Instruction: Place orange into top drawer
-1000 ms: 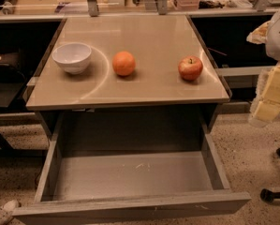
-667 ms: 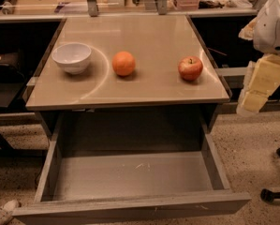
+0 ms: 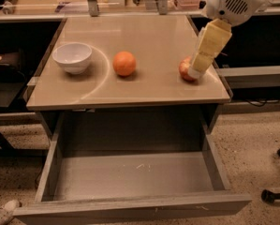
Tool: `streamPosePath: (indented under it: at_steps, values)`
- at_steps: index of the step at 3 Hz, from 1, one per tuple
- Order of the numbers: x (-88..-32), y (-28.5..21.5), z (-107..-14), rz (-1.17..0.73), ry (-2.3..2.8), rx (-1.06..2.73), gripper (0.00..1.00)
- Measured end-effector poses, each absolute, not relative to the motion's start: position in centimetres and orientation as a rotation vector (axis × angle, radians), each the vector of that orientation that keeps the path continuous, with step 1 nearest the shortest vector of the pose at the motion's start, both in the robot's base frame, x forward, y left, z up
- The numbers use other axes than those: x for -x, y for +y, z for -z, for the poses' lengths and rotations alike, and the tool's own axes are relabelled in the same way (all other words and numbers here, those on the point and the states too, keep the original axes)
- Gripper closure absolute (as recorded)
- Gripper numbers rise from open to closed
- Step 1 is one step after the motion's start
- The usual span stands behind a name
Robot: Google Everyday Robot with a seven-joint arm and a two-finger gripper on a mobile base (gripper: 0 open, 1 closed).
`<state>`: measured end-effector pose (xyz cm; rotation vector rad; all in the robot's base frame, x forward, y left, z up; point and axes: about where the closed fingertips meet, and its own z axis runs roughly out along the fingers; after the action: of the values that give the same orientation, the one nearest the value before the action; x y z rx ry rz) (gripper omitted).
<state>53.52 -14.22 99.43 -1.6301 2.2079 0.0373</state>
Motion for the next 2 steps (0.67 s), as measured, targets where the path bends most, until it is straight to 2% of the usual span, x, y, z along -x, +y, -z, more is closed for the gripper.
streamPosePath:
  at_steps: [2]
  values:
    - [-54.2,-13.7,-97.9,-0.092,2.218,1.584,0.00]
